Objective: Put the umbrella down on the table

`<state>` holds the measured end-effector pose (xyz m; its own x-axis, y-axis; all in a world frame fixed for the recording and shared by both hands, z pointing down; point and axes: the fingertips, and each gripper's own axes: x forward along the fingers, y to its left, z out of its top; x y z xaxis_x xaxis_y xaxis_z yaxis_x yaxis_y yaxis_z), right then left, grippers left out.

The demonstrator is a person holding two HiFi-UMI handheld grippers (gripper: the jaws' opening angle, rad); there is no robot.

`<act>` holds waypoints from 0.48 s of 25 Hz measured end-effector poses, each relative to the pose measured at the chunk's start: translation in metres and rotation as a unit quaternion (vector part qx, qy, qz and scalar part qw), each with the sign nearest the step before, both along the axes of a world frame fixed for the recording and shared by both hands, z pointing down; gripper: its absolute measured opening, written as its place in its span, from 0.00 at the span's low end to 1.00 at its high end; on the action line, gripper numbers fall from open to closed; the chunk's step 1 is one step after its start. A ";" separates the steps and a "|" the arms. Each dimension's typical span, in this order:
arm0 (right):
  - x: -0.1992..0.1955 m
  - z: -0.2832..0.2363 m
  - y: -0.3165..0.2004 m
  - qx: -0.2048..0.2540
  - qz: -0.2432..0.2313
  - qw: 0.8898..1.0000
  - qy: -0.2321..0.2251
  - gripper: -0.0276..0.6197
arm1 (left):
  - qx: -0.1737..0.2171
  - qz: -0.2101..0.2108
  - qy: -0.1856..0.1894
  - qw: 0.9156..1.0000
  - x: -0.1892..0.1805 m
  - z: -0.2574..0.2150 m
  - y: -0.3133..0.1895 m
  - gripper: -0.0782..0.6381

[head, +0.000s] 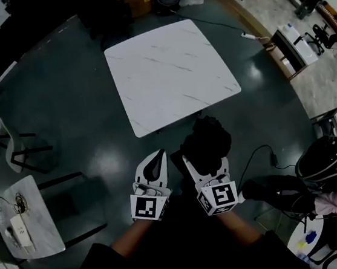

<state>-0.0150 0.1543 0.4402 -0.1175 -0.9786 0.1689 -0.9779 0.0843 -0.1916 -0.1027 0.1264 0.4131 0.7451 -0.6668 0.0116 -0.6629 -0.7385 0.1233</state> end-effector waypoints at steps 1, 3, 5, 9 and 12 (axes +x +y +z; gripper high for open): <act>0.013 -0.001 -0.006 0.001 0.001 1.000 -0.002 0.58 | 0.000 0.002 -0.002 1.000 0.014 0.000 -0.006 0.12; 0.038 -0.003 -0.016 0.007 0.002 1.000 -0.012 0.58 | -0.004 0.006 -0.006 1.000 0.039 0.001 -0.016 0.12; 0.062 -0.007 -0.024 0.018 -0.001 1.000 -0.024 0.58 | -0.020 0.007 -0.007 1.000 0.057 0.010 -0.026 0.12; 0.105 0.001 -0.038 0.022 -0.011 0.999 -0.029 0.58 | -0.045 -0.019 -0.034 0.998 0.082 0.030 -0.050 0.12; 0.132 0.015 -0.043 0.009 -0.015 0.999 -0.028 0.58 | -0.042 -0.035 -0.044 0.998 0.098 0.040 -0.057 0.12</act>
<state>0.1168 0.1110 0.4548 -0.1551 -0.9775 0.1428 -0.9627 0.1171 -0.2439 -0.0048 0.0691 0.4527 0.6905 -0.7110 0.1325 -0.7233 -0.6797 0.1218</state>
